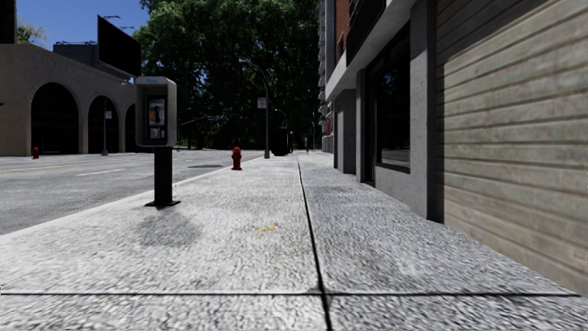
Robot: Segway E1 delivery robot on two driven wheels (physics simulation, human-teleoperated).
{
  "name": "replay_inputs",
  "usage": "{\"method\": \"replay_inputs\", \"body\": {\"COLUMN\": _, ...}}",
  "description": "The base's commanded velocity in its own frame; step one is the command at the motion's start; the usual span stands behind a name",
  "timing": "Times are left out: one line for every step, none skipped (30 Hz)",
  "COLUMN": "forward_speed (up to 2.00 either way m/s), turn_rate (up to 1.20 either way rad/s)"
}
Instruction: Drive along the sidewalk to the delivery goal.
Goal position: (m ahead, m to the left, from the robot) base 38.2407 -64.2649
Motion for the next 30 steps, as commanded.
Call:
{"method": "replay_inputs", "body": {"forward_speed": 2.0, "turn_rate": 0.0}}
{"method": "replay_inputs", "body": {"forward_speed": 2.0, "turn_rate": 0.0}}
{"method": "replay_inputs", "body": {"forward_speed": 2.0, "turn_rate": 0.0}}
{"method": "replay_inputs", "body": {"forward_speed": 2.0, "turn_rate": 0.0}}
{"method": "replay_inputs", "body": {"forward_speed": 2.0, "turn_rate": 0.0}}
{"method": "replay_inputs", "body": {"forward_speed": 2.0, "turn_rate": 0.0}}
{"method": "replay_inputs", "body": {"forward_speed": 2.0, "turn_rate": 0.0}}
{"method": "replay_inputs", "body": {"forward_speed": 2.0, "turn_rate": 0.0}}
{"method": "replay_inputs", "body": {"forward_speed": 2.0, "turn_rate": 0.0}}
{"method": "replay_inputs", "body": {"forward_speed": 2.0, "turn_rate": 0.0}}
{"method": "replay_inputs", "body": {"forward_speed": 2.0, "turn_rate": 0.0}}
{"method": "replay_inputs", "body": {"forward_speed": 2.0, "turn_rate": 0.0}}
{"method": "replay_inputs", "body": {"forward_speed": 2.0, "turn_rate": 0.0}}
{"method": "replay_inputs", "body": {"forward_speed": 2.0, "turn_rate": 0.0}}
{"method": "replay_inputs", "body": {"forward_speed": 2.0, "turn_rate": 0.0}}
{"method": "replay_inputs", "body": {"forward_speed": 2.0, "turn_rate": -0.25}}
{"method": "replay_inputs", "body": {"forward_speed": 2.0, "turn_rate": -0.25}}
{"method": "replay_inputs", "body": {"forward_speed": 2.0, "turn_rate": -0.42}}
{"method": "replay_inputs", "body": {"forward_speed": 2.0, "turn_rate": -0.49}}
{"method": "replay_inputs", "body": {"forward_speed": 2.0, "turn_rate": -0.11}}
{"method": "replay_inputs", "body": {"forward_speed": 2.0, "turn_rate": -0.11}}
{"method": "replay_inputs", "body": {"forward_speed": 2.0, "turn_rate": 0.0}}
{"method": "replay_inputs", "body": {"forward_speed": 2.0, "turn_rate": 0.0}}
{"method": "replay_inputs", "body": {"forward_speed": 2.0, "turn_rate": 0.0}}
{"method": "replay_inputs", "body": {"forward_speed": 2.0, "turn_rate": 0.0}}
{"method": "replay_inputs", "body": {"forward_speed": 2.0, "turn_rate": 0.0}}
{"method": "replay_inputs", "body": {"forward_speed": 2.0, "turn_rate": 0.0}}
{"method": "replay_inputs", "body": {"forward_speed": 2.0, "turn_rate": 0.0}}
{"method": "replay_inputs", "body": {"forward_speed": 2.0, "turn_rate": 0.0}}
{"method": "replay_inputs", "body": {"forward_speed": 2.0, "turn_rate": 0.0}}
